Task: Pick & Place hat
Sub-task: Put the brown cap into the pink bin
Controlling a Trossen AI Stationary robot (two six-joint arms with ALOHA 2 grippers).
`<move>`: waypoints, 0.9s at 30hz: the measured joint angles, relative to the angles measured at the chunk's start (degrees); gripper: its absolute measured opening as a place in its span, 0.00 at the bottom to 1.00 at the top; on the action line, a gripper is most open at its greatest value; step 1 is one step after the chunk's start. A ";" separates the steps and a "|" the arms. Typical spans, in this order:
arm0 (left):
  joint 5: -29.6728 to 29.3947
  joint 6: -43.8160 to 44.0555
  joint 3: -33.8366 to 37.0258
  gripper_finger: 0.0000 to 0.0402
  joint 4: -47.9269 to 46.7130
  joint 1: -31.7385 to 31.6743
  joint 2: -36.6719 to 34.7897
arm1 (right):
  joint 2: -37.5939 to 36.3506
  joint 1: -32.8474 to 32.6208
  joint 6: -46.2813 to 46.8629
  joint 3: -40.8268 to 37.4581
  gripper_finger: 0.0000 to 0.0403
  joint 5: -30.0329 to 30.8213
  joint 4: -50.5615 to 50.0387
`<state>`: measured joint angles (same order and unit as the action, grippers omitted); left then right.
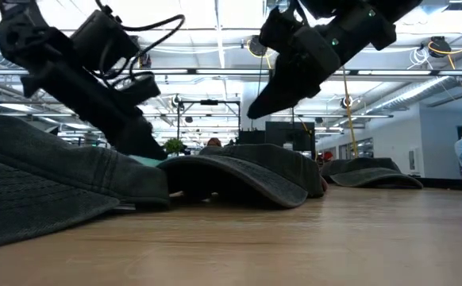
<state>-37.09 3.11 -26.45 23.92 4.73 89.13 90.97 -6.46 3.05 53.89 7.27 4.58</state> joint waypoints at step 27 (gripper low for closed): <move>-19.48 -20.60 -14.11 0.54 -9.22 -3.47 17.85 | -8.52 -1.16 -0.81 0.00 0.30 -0.03 -9.36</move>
<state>-56.57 -17.49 -40.56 14.70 1.26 106.98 82.46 -7.62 2.24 53.89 7.23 -4.78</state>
